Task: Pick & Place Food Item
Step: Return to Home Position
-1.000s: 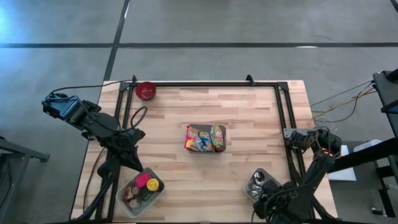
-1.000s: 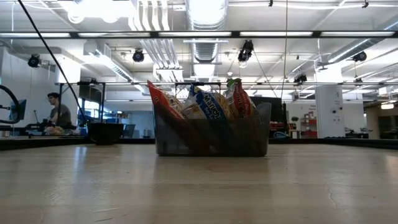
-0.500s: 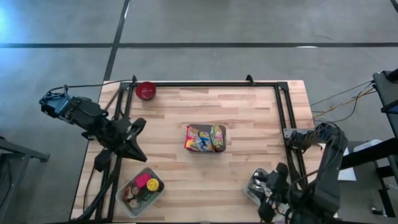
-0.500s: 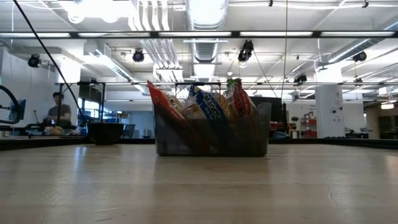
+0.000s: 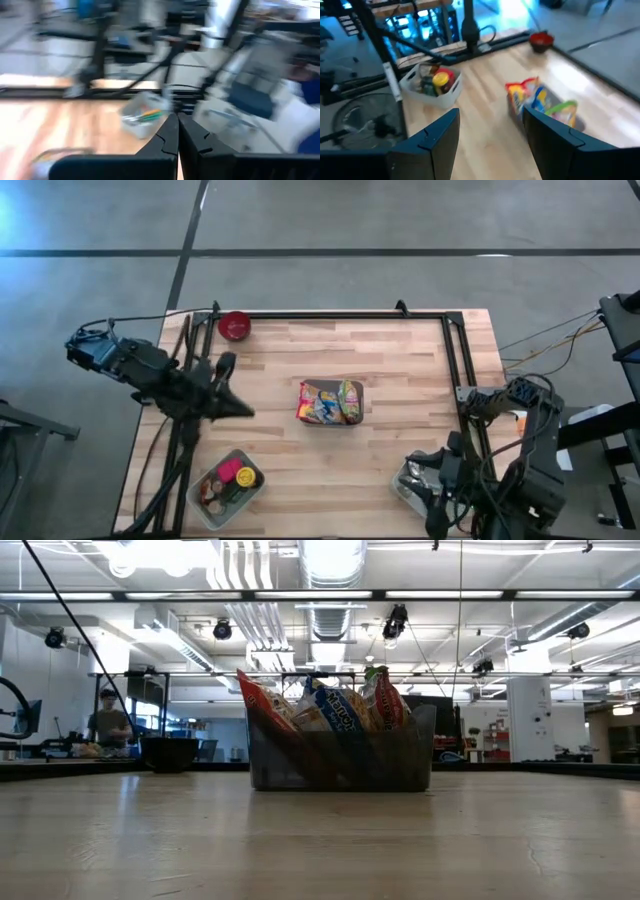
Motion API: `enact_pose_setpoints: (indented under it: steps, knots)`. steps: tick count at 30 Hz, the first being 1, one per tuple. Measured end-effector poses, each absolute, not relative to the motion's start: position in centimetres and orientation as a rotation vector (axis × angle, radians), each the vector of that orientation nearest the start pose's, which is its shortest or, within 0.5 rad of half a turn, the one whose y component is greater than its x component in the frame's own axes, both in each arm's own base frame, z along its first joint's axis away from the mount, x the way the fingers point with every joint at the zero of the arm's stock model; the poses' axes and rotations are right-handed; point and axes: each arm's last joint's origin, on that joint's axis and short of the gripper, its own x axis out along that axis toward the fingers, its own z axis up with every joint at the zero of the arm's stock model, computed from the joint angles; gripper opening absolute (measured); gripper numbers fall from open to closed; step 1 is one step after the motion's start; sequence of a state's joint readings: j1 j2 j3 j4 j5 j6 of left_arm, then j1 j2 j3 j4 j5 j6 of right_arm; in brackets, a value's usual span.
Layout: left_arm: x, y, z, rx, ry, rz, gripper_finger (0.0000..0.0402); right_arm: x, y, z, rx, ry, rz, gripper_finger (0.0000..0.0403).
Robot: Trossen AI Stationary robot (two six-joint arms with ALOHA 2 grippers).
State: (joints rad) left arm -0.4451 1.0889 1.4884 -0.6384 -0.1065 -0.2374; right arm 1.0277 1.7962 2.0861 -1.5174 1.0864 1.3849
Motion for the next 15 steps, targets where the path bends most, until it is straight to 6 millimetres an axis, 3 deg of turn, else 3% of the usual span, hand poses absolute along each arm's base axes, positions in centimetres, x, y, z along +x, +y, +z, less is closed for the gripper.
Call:
enact_pose_setpoints:
  steps: [3,8,15]
  knots:
    - [17.7,-7.7,45.9,-0.178,0.303,-0.170,0.0000,19.5,25.5,41.5,0.215,0.384,-0.431,0.0213]
    - [17.8,-6.5,45.3,-0.110,0.358,-0.152,0.0000,19.0,22.3,43.3,0.241,0.285,-0.490,0.0213]
    - [17.1,-1.9,44.2,-0.184,0.373,-0.156,0.0000,17.2,19.7,44.9,0.255,0.284,-0.393,0.0213]
